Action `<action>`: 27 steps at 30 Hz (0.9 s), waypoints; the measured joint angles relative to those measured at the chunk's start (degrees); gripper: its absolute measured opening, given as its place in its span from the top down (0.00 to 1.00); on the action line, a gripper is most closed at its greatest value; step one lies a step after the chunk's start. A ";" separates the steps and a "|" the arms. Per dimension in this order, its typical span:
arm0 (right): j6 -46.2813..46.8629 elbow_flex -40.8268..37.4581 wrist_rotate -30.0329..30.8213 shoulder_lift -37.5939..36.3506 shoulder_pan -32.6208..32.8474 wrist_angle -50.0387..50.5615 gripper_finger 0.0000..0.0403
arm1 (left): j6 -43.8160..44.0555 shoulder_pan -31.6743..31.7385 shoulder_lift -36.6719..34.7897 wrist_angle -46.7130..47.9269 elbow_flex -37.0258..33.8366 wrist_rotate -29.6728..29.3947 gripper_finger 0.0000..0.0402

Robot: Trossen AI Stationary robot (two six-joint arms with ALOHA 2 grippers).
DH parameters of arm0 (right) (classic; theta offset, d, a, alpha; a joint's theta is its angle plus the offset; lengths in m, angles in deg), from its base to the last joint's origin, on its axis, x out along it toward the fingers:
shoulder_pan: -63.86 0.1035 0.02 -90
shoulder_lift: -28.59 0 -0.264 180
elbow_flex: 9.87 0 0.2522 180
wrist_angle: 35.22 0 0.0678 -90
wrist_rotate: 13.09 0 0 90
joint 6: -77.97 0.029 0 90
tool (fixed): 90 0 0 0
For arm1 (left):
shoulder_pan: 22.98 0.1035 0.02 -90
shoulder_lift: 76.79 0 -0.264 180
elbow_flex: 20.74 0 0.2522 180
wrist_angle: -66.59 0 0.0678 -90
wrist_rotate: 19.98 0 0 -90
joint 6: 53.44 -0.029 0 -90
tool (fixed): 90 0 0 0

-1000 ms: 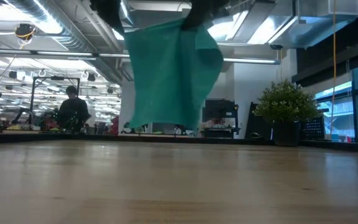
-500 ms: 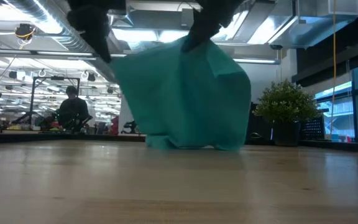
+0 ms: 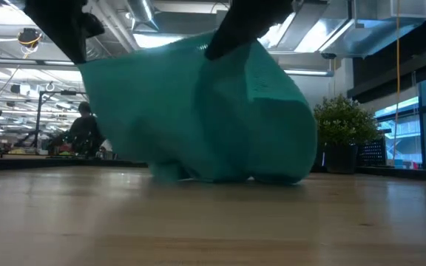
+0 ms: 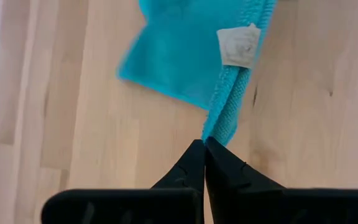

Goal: Roll microfiber towels into tight, uniform cylinder then place into a basket
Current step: Fold the blue microfiber cloth

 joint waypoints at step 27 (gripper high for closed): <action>-22.48 0.02 36.12 -6.10 -15.83 2.27 0.98 | -15.86 19.01 -1.13 -1.33 11.17 -32.44 1.00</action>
